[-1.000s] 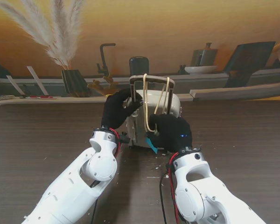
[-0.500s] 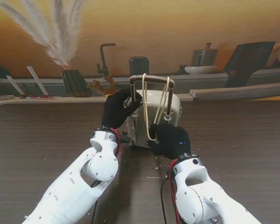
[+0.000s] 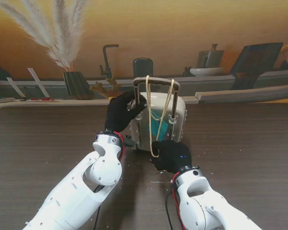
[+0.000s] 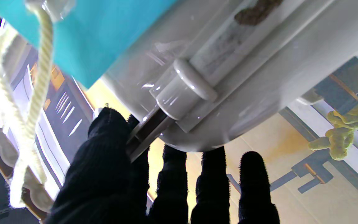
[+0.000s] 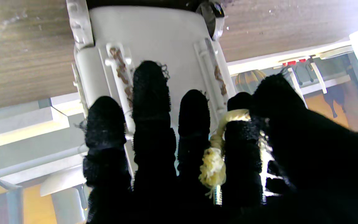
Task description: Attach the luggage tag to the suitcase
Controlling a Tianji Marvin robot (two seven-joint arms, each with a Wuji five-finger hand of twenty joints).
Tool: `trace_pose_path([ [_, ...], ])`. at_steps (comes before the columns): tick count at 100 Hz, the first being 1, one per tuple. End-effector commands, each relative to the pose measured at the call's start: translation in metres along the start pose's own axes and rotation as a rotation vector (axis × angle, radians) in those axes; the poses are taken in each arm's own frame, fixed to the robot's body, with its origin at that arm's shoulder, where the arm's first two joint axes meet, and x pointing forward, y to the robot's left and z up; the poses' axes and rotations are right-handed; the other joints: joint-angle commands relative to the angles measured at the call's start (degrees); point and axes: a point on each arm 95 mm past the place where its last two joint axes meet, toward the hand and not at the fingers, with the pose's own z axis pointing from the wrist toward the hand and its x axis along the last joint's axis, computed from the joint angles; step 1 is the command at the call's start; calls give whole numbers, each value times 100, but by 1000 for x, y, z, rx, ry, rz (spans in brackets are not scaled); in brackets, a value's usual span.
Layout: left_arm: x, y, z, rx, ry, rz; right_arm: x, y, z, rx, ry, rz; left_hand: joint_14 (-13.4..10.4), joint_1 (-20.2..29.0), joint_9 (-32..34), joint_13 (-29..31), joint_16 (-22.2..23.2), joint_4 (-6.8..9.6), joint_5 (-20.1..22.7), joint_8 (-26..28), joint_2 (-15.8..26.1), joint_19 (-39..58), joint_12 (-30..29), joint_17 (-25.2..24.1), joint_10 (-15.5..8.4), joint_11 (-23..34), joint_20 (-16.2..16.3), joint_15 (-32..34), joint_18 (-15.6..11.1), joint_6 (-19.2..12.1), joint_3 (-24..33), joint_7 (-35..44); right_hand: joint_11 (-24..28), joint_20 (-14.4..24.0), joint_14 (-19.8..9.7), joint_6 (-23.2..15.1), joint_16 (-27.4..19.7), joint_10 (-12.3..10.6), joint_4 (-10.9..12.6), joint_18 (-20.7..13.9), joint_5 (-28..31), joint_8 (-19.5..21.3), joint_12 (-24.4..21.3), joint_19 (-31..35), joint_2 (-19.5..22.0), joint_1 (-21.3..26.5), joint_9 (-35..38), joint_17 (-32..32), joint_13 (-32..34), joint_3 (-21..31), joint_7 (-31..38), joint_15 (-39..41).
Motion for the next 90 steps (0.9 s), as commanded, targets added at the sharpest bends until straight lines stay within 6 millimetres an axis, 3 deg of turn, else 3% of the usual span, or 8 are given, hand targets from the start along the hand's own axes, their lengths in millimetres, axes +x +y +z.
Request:
trace_pose_path([
  [1, -6, 12, -10, -54, -27, 11, -5, -11, -1, 45, -9, -7, 33, 377, 895, 502, 289, 81, 503, 167, 80, 121, 532, 9, 359, 1024, -91, 641, -91, 246, 264, 328, -80, -4, 14, 21, -13, 7, -7, -25, 75, 17, -52, -54, 53, 193, -14, -58, -64, 30, 105, -61],
  [90, -5, 14, -12, -67, -39, 8, -29, -61, 17, 206, -97, -52, 23, 381, 912, 506, 287, 74, 518, 174, 73, 181, 538, -2, 378, 1035, -148, 653, -110, 287, 296, 317, -54, -20, -19, 38, -7, -2, -9, -79, 86, -9, -65, -88, 35, 198, -15, -78, -79, 62, 131, -70],
])
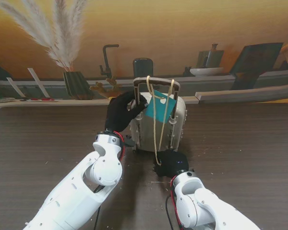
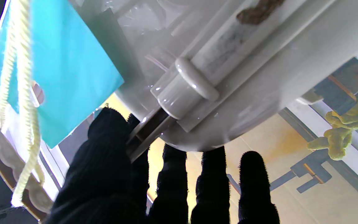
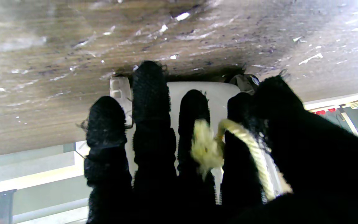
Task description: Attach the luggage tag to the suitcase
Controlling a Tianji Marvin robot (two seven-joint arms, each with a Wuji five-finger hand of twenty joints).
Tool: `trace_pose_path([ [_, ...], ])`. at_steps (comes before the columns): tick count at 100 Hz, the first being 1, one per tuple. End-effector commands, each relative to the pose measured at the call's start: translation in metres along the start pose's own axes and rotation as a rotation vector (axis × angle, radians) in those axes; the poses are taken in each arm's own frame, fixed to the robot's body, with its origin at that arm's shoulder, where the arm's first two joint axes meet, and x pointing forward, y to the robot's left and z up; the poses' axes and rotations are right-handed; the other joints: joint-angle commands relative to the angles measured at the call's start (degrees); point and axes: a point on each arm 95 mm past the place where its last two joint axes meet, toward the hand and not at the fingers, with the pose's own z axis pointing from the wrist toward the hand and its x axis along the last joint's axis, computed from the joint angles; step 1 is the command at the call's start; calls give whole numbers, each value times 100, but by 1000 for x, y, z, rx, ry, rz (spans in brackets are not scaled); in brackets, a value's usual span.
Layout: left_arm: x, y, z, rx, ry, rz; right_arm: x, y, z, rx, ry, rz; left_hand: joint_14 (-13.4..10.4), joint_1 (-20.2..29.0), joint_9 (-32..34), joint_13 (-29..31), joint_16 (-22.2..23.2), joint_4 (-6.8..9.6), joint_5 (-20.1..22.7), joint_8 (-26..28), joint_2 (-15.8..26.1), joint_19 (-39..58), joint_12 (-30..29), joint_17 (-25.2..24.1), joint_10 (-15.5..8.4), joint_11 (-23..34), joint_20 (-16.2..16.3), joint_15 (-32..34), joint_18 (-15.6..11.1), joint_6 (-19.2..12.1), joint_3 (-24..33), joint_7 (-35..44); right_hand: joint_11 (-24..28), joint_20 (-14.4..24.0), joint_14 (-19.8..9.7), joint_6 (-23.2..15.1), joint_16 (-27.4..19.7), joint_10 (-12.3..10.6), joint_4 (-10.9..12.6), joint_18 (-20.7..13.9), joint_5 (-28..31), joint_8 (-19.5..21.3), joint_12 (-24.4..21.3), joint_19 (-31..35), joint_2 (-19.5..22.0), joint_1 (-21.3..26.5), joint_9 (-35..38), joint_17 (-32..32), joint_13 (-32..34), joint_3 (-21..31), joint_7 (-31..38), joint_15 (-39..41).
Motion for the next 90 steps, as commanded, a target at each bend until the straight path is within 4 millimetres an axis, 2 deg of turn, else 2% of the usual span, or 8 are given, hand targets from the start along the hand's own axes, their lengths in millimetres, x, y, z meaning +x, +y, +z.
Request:
trace_pose_path([
  [1, -7, 14, -11, -65, -31, 8, -5, -6, 2, 31, -15, -6, 11, 380, 906, 508, 287, 74, 469, 175, 74, 109, 538, -6, 381, 1021, -92, 608, -110, 290, 294, 332, -53, -17, -19, 33, -7, -3, -9, -17, 98, -10, -64, -32, -33, 197, -14, -46, -79, 62, 131, -67],
  [33, -7, 14, -12, -64, -33, 9, -8, -13, 7, 50, -30, -13, 9, 365, 894, 497, 283, 75, 454, 168, 76, 111, 536, -16, 379, 1016, -106, 601, -116, 277, 292, 319, -53, -37, -33, -120, -20, -17, -20, -34, 167, -94, -83, -72, -110, 97, -25, -68, -110, 90, 76, -102],
  [49, -7, 13, -13, -57, -33, 6, -9, -11, 3, 26, -21, -6, -7, 300, 785, 421, 275, 95, 375, 139, 112, 75, 524, -67, 374, 971, -127, 572, -148, 239, 290, 248, -311, -89, 59, -50, -94, 101, 32, -35, -90, -1843, -256, -239, -62, -402, -224, -287, -331, -2, -915, -343],
  [59, -6, 12, -15, -49, -33, -4, -9, -7, 0, 7, -15, -2, 26, 194, 577, 278, 260, 104, 199, 66, 154, 3, 496, -161, 400, 881, -155, 509, -153, 245, 268, 89, -643, -121, 145, 165, -170, 204, 172, -20, -19, -2284, -469, -372, 72, -648, -308, -442, -497, 31, -1660, -577],
  [67, -4, 10, -16, -40, -38, -17, -9, -3, -3, -14, -11, 3, 44, 93, 353, 141, 257, 130, -78, 77, 166, -136, 459, -241, 430, 772, -195, 432, -162, 258, 276, -191, -946, -150, 213, 338, -250, 285, 477, 1, 52, -2197, -709, -519, 185, -846, -399, -591, -652, 50, -2507, -834],
  [72, -3, 8, -16, -34, -42, -26, -9, -1, -5, -28, -8, 6, 56, -6, 203, 40, 256, 153, -275, 94, 174, -254, 430, -298, 441, 703, -213, 370, -177, 299, 272, -436, -1131, -163, 251, 419, -311, 325, 816, 3, 23, -1961, -867, -624, 236, -964, -500, -719, -788, 44, -2969, -1020],
  [77, -2, 7, -16, -27, -43, -35, -9, 2, -7, -42, -3, 6, 58, -207, 13, -87, 269, 137, -440, 129, 241, -368, 395, -370, 437, 632, -167, 297, -179, 411, 320, -906, -1373, -190, 287, 456, -378, 361, 786, 11, -97, -1941, -1038, -741, 240, -1043, -590, -844, -934, -99, -3198, -1194],
  [90, -1, 4, -16, -16, -41, -45, -9, 10, -12, -78, 9, 9, 56, -521, -146, -185, 269, 161, -588, 48, 365, -473, 384, -424, 447, 591, -168, 248, -187, 563, 366, -1275, -1879, -245, 364, 543, -544, 442, 725, 45, -267, -2047, -1440, -1012, 316, -1293, -828, -1131, -1275, -692, -3408, -1603],
])
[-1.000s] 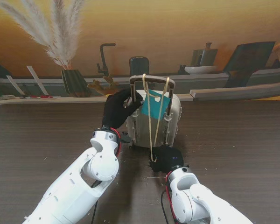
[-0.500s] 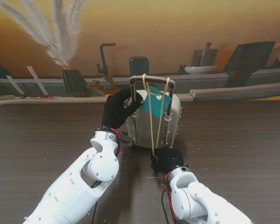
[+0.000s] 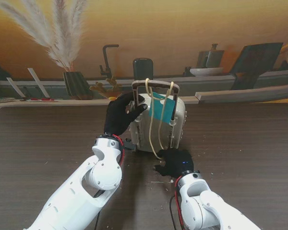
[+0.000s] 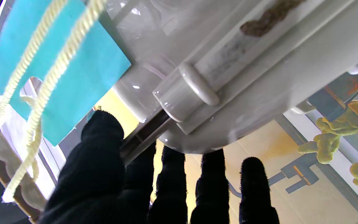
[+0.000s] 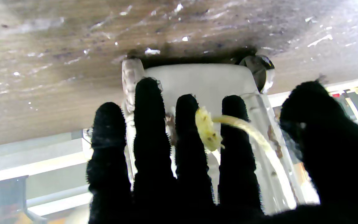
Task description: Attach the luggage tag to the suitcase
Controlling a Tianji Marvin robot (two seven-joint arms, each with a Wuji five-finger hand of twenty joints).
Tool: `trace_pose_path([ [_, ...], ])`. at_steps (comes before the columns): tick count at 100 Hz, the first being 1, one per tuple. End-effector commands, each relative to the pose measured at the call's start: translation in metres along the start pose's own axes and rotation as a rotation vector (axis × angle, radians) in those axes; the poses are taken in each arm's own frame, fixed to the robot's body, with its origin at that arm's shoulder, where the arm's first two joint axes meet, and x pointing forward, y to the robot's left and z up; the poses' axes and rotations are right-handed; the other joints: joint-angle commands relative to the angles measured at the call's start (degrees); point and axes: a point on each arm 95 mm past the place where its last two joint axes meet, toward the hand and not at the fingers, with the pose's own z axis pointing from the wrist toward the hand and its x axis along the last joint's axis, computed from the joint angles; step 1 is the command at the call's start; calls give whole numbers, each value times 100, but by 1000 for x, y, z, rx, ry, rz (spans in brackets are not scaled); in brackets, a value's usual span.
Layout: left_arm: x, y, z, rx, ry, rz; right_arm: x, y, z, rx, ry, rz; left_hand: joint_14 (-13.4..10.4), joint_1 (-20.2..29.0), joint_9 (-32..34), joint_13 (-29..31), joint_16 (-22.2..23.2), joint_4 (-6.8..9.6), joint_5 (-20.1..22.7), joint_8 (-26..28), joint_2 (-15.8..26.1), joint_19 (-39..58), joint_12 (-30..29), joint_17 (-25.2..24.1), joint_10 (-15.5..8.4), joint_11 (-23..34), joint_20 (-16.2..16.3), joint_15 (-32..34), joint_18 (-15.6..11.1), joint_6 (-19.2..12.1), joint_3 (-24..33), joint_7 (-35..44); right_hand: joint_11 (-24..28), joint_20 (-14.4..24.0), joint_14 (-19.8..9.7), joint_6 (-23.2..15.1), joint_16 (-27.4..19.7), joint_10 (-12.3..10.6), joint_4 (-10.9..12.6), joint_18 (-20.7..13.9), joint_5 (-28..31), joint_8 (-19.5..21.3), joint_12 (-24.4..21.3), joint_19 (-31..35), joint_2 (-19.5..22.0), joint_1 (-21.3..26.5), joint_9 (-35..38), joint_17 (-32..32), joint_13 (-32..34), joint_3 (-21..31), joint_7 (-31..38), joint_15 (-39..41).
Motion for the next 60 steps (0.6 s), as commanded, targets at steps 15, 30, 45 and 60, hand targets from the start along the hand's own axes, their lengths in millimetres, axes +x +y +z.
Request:
trace_pose_path([
  [15, -2, 3, -4, -29, -10, 0, 4, 13, -6, -51, 28, 14, 58, -531, -213, -115, 234, 148, -429, -171, 419, -276, 257, -202, 512, 445, -39, 110, -206, 338, 334, -724, -560, -175, 219, 150, -317, 202, 150, 70, -354, -177, -522, -386, 270, -426, -438, -436, -574, -801, -274, -646],
  [30, -1, 1, -3, -29, 0, -2, 4, 22, -11, -108, 45, 40, -9, -932, -875, -547, 132, 149, -1136, -467, 336, -754, 120, -390, 493, 176, -100, -209, -244, 469, 305, -1368, -759, -254, 287, 208, -446, 256, 175, 58, -494, -321, -730, -588, 338, -413, -597, -656, -838, -1072, -350, -903],
  [45, 1, -3, -3, -14, 16, -4, 4, 34, -18, -166, 62, 55, -75, -1213, -1399, -911, 14, 162, -1615, -643, 295, -1303, -50, -505, 402, -74, -132, -556, -267, 543, 247, -1703, -849, -331, 348, 243, -537, 307, 185, 62, -485, -400, -847, -717, 337, -389, -623, -743, -963, -1149, -330, -1056],
  [60, 6, -9, -5, 16, 37, -4, 2, 49, -28, -223, 74, 72, -148, -1391, -1848, -1224, -79, 187, -1926, -723, 311, -1889, -208, -588, 334, -297, -137, -858, -288, 571, 177, -1885, -895, -369, 379, 260, -575, 320, 191, 68, -464, -440, -906, -763, 344, -381, -606, -765, -990, -1162, -313, -1114],
])
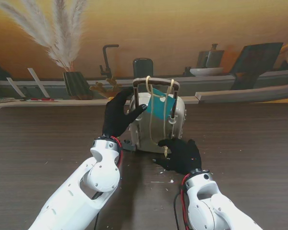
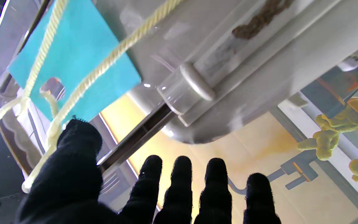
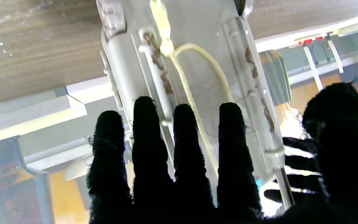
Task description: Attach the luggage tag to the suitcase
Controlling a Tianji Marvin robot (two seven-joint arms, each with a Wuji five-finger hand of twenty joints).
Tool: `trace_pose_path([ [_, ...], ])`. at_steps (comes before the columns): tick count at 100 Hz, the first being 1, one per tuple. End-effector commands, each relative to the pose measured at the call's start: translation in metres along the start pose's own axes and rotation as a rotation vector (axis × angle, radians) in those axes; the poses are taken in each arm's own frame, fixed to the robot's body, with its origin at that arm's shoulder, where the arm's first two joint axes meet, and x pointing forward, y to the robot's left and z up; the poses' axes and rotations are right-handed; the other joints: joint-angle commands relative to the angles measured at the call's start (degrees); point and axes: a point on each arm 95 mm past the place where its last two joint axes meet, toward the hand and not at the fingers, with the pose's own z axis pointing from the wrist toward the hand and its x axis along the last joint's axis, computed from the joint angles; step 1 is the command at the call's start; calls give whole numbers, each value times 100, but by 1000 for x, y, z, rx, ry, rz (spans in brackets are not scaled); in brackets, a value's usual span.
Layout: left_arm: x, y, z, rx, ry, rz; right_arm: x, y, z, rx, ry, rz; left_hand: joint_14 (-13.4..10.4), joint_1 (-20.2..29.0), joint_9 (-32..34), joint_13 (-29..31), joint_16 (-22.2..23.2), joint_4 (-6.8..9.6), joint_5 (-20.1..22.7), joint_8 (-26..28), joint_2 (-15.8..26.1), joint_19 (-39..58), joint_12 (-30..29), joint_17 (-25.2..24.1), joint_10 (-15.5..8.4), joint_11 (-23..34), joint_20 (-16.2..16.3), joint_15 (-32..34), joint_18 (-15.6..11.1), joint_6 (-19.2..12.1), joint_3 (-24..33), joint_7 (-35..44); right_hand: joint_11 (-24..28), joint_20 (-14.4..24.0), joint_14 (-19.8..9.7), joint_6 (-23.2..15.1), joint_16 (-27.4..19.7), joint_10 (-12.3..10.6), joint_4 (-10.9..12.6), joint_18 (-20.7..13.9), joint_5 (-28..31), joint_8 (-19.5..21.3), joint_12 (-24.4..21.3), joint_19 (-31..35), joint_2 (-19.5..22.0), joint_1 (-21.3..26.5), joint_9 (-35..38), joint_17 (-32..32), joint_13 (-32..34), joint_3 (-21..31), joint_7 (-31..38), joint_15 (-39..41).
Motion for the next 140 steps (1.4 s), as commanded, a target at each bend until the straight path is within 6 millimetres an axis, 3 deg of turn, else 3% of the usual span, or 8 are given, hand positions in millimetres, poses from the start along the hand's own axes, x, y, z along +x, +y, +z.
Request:
trace_pose_path([
  [1, 8, -6, 0, 13, 28, -3, 3, 9, -3, -24, 15, 7, -177, -229, -268, -205, -105, 87, -246, -173, 143, -298, -162, -83, -124, -169, -65, -164, -295, 24, -130, -72, -138, -52, 111, 83, -122, 139, 189, 61, -124, -154, -85, -70, 75, -134, -147, -99, -126, -182, -35, -105],
  [33, 28, -35, -23, 107, 76, -1, -7, 45, -22, -156, 30, 45, -223, -174, -324, -285, -122, 142, -122, -118, 170, -1237, -190, 155, -95, -207, 220, -359, -258, 82, -172, -62, -159, -112, 145, 85, -164, 138, 200, 70, -26, -206, -139, -109, 94, -135, -44, -100, -89, -117, 20, -154],
  [65, 40, -63, -91, 94, 61, 66, -34, 66, -43, -217, 8, 79, -189, -66, 5, -127, -157, 153, 313, -90, 218, -1797, -195, 426, 6, -192, 412, -409, -180, 99, -218, -76, -163, -167, 131, 97, -183, 111, 208, 24, 1, -211, -127, -169, 213, -231, 4, -160, -134, -127, 29, -204],
  [83, 35, -62, -131, 28, -20, 70, -50, 66, -53, -249, -28, 134, -177, -34, 65, -132, -201, 170, 403, -91, 286, -1947, -225, 372, 51, -296, 555, -536, -173, 136, -339, -245, -264, -306, 138, 101, -260, 70, 256, -112, -103, -178, -127, -443, 338, -283, -118, -311, -301, -276, -28, -380],
  [100, 25, -56, -156, -42, -78, 64, -69, 59, -59, -231, -10, 248, -175, -23, -9, -158, -245, 194, 430, -76, 390, -2069, -262, 284, 73, -427, 579, -695, -172, 117, -445, -376, -515, -839, 136, 170, -645, 66, 275, -392, -349, -151, -259, -1081, 505, -393, -391, -649, -749, -322, -221, -889],
  [118, 10, -49, -171, -121, -139, 75, -88, 45, -63, -180, -6, 345, -203, -22, -133, -289, -371, 226, 356, -60, 494, -2278, -316, 83, 54, -622, 488, -1009, -234, 121, -574, -531, -680, -1220, 69, 227, -939, 48, 272, -580, -528, -159, -415, -1371, 573, -451, -612, -879, -1103, -433, -332, -1181],
  [140, -3, -35, -177, -186, -176, 68, -99, 35, -61, -131, -11, 387, -216, -11, -206, -331, -489, 249, 353, -107, 566, -2424, -419, -51, 28, -805, 352, -1292, -259, 224, -646, -703, -781, -1369, 18, 283, -1049, 44, 268, -677, -718, -187, -497, -1468, 733, -609, -803, -1059, -1327, -517, -426, -1282],
])
